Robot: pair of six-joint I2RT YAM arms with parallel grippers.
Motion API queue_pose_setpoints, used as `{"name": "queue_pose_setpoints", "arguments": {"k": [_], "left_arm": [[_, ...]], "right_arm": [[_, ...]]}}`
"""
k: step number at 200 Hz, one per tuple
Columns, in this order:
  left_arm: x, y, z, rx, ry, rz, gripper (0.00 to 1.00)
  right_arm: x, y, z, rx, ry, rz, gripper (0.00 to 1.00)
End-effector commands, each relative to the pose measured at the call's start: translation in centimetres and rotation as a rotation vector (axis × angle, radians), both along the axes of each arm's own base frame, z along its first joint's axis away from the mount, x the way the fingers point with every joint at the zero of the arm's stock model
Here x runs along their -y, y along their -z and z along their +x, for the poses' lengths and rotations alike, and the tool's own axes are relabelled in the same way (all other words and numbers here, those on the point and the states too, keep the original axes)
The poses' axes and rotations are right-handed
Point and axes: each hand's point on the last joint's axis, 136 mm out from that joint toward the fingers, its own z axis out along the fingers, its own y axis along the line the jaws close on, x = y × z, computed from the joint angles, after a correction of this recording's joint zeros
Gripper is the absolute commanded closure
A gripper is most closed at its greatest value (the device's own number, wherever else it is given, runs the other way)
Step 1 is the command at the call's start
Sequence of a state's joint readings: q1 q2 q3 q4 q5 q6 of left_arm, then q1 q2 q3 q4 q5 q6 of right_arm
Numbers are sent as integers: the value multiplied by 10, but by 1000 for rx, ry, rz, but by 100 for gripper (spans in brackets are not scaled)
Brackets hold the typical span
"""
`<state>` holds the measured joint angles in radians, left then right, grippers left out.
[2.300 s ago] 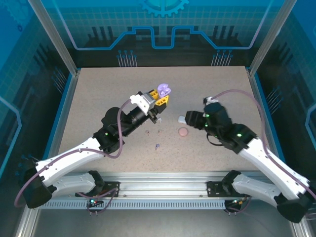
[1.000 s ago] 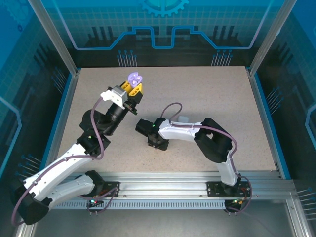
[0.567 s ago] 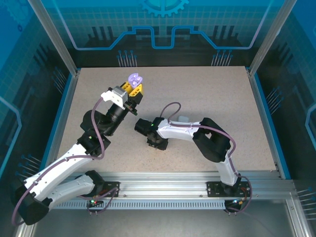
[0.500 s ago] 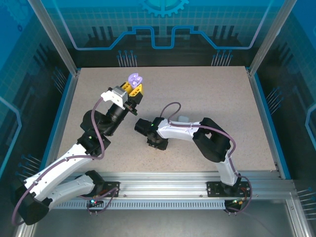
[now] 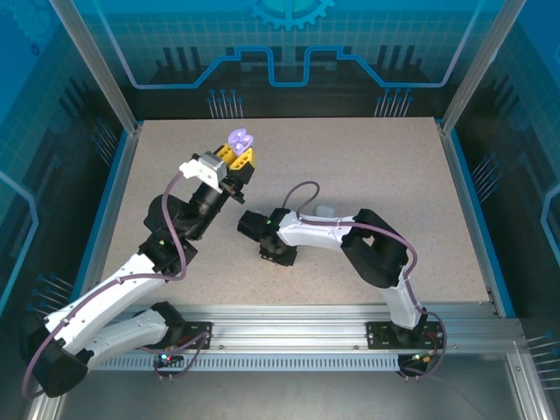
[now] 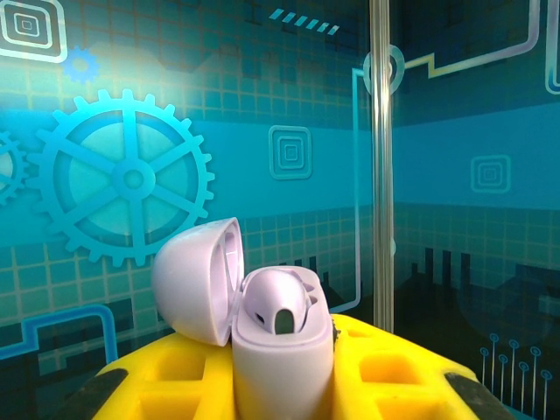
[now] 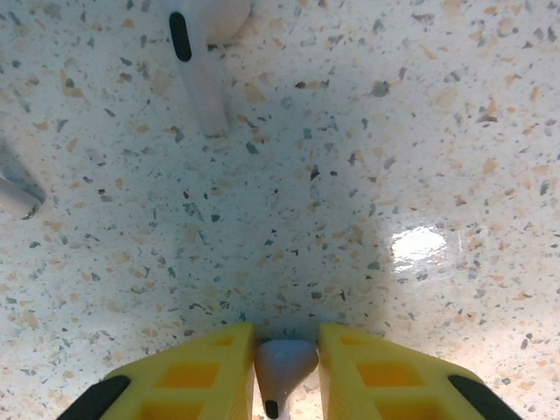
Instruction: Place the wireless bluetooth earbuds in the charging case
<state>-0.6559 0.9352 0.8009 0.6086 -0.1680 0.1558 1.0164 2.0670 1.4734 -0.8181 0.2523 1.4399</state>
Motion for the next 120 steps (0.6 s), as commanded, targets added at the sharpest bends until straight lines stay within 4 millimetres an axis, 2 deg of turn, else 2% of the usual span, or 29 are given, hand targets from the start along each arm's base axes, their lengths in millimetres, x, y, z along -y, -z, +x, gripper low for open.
{"name": "queue_pose_setpoints", "arguments": {"k": [1, 65, 93, 120], "left_arm": [[-3, -10, -2, 28, 7, -35, 100], [0, -8, -1, 13, 25, -36, 100], [2, -7, -2, 6, 40, -32, 100], [4, -6, -3, -2, 59, -40, 100]], "right_arm": [[-8, 16, -16, -56, -18, 1, 78], [-3, 13, -12, -6, -51, 20, 87], [5, 0, -4, 87, -86, 41, 87], [16, -23, 3, 185, -108, 60, 87]]}}
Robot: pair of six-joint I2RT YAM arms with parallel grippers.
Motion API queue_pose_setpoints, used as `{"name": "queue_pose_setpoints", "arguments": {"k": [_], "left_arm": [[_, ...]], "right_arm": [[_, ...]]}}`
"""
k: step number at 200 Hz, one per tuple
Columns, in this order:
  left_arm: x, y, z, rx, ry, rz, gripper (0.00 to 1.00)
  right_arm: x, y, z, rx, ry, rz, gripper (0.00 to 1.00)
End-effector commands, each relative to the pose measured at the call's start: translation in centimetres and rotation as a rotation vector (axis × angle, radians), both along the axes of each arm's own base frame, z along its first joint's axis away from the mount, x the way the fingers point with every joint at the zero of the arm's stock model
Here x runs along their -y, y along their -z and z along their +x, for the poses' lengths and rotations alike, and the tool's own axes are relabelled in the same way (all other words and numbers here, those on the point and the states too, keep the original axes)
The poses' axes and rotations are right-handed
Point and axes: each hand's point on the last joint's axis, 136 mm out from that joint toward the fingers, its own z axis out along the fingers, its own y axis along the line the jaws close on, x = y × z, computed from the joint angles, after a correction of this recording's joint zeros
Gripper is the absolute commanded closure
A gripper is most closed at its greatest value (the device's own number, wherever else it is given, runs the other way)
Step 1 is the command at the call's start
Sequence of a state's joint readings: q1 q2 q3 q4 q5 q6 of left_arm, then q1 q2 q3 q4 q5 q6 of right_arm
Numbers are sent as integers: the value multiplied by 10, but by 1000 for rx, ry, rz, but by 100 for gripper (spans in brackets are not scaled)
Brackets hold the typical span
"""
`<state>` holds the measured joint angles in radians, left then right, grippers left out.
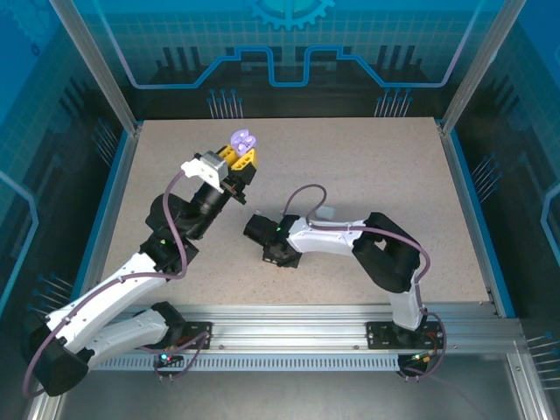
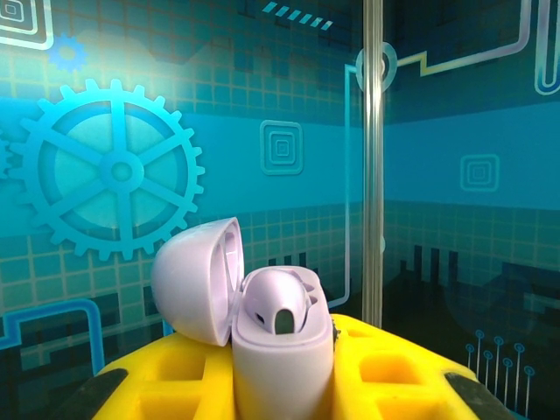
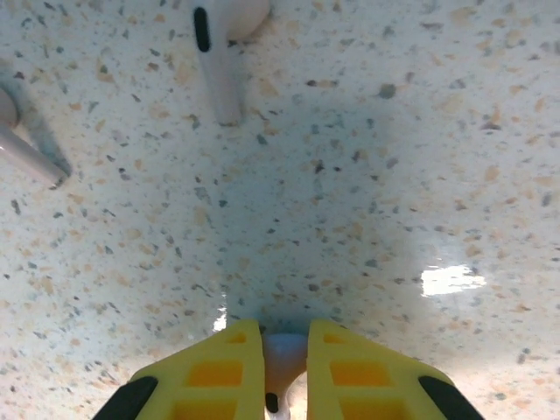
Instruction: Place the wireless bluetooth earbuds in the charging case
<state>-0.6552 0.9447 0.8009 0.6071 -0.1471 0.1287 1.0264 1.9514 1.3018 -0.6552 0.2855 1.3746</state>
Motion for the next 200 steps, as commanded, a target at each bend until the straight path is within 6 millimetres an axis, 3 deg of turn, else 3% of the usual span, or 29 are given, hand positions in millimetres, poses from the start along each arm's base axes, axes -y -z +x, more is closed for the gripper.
{"name": "queue_pose_setpoints", "arguments": {"k": [1, 49, 102, 152, 200], "left_arm": [[0, -9, -4, 15, 31, -33, 100], [3, -10, -7, 1, 67, -38, 100], [12, -10, -16, -12, 142, -29, 100], [24, -4, -20, -34, 214, -4, 100], [36, 6, -20, -66, 267, 33, 100]], "right_arm": [[10, -19, 5, 104, -36, 1, 87], [42, -65, 12, 229, -30, 12, 87], [94, -148, 36, 430, -10, 97, 87], [127, -266, 64, 711, -70, 243, 86], [115, -378, 74, 948, -232, 347, 86]]}}
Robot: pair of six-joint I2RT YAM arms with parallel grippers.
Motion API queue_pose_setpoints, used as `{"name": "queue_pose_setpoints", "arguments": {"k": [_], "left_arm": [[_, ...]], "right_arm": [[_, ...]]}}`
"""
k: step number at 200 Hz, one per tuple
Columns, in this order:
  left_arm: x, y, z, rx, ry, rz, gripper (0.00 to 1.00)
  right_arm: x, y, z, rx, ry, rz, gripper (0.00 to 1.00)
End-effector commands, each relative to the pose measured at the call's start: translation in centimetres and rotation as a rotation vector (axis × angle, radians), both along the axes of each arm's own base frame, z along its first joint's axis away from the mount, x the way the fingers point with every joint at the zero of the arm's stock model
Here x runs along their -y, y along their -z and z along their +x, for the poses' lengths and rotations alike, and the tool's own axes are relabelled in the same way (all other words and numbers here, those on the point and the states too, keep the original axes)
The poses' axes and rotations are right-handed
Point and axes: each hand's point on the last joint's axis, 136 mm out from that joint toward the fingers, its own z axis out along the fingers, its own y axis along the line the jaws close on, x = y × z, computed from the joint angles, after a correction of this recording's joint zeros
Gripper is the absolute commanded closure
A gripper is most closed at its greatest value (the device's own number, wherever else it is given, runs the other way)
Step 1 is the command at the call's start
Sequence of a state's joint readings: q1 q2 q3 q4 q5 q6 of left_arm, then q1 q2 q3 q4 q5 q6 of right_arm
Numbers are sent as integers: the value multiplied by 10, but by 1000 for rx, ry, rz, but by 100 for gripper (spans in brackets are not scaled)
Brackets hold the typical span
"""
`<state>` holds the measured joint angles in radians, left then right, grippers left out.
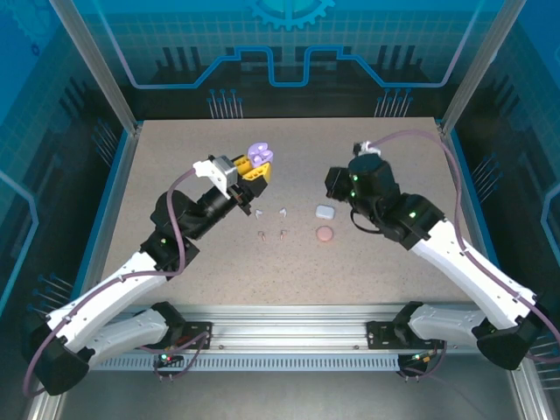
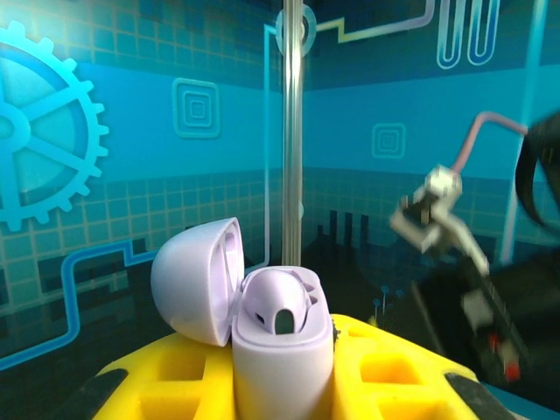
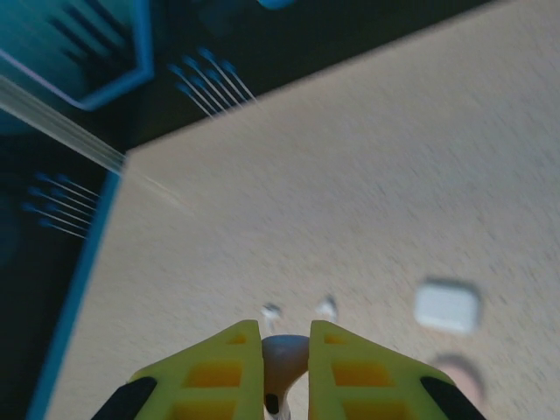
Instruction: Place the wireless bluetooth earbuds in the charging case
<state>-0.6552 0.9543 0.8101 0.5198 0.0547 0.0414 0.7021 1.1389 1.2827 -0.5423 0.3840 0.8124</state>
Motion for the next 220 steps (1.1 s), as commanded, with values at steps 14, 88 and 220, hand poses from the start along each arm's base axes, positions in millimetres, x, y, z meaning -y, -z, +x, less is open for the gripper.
{"name": "queue_pose_setpoints", "arguments": {"k": [14, 88, 220], "left_arm": [[5, -12, -5, 10, 55, -8, 100], [9, -5, -5, -7, 67, 1, 100], [16, 7, -3, -30, 79, 29, 100]], "right_arm": [[-19, -88, 1, 245, -169, 17, 86], [-62, -158, -17, 432, -445, 69, 86], [-113, -134, -30, 365, -620, 2, 87]]}}
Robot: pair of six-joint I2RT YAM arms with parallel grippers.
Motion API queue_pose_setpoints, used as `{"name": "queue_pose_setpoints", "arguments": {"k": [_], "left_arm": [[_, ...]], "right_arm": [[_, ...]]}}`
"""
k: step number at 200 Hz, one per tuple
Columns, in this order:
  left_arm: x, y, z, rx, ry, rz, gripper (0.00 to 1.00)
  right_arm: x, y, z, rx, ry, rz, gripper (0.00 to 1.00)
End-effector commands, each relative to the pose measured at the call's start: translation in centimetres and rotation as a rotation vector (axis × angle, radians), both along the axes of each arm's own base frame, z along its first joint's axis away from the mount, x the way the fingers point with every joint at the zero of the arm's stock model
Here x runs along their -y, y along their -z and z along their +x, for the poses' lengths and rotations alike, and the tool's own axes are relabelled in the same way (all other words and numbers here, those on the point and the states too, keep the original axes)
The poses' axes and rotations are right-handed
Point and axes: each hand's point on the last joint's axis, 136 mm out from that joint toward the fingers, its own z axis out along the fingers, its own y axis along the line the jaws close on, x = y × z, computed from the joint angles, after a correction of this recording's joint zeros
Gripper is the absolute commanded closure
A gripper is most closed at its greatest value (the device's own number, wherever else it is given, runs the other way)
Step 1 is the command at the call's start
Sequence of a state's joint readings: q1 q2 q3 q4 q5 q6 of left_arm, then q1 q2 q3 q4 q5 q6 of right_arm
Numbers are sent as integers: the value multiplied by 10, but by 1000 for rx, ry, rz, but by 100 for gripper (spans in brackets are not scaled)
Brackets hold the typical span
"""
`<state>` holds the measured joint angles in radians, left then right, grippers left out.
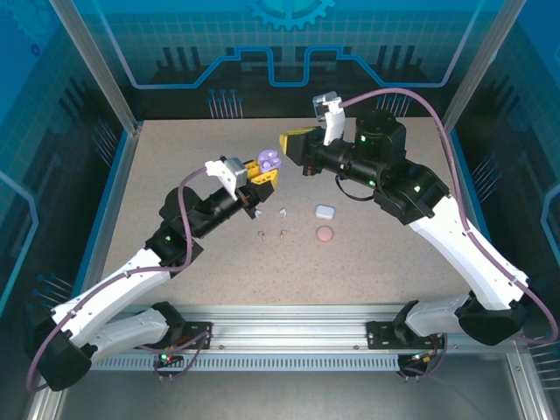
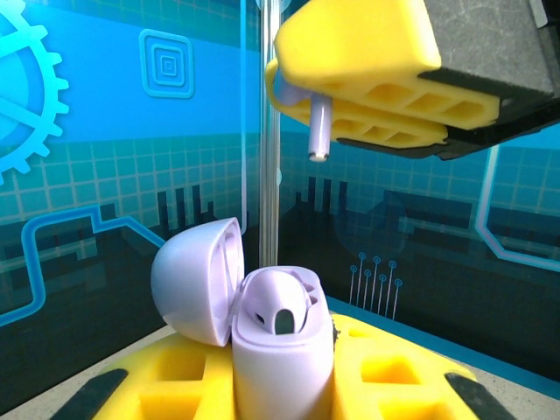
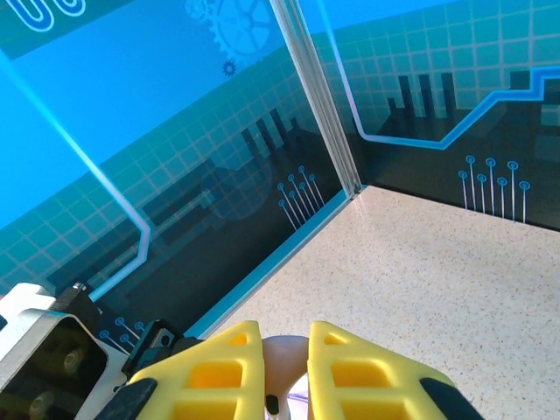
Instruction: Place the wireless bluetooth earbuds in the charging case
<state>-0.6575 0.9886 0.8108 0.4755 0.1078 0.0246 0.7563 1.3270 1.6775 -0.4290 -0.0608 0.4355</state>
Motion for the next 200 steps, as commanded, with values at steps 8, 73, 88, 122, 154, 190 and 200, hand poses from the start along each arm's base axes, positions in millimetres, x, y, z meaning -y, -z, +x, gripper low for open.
{"name": "queue_pose_setpoints", "arguments": {"k": [8, 73, 88, 122, 154, 190, 200], "left_arm": [[1, -15, -6, 35, 21, -18, 100], [1, -15, -6, 37, 17, -15, 100], [1, -15, -6, 41, 16, -16, 100], [1, -16, -5, 44, 10, -14, 100], [1, -17, -5, 46, 10, -16, 100], [1, -17, -6, 46, 11, -14, 100], [1, -16, -6, 46, 9, -14, 100]], "right_arm": [[-9, 3, -5, 6, -24, -37, 87], [-16, 17, -5, -28, -30, -71, 88], [-16, 20, -5, -33, -30, -73, 89], [-16, 25, -5, -44, -30, -79, 89], [-17, 29, -6, -57, -37, -85, 89], [-20, 36, -5, -70, -47, -98, 89], [-22, 38, -6, -72, -51, -104, 89]]}}
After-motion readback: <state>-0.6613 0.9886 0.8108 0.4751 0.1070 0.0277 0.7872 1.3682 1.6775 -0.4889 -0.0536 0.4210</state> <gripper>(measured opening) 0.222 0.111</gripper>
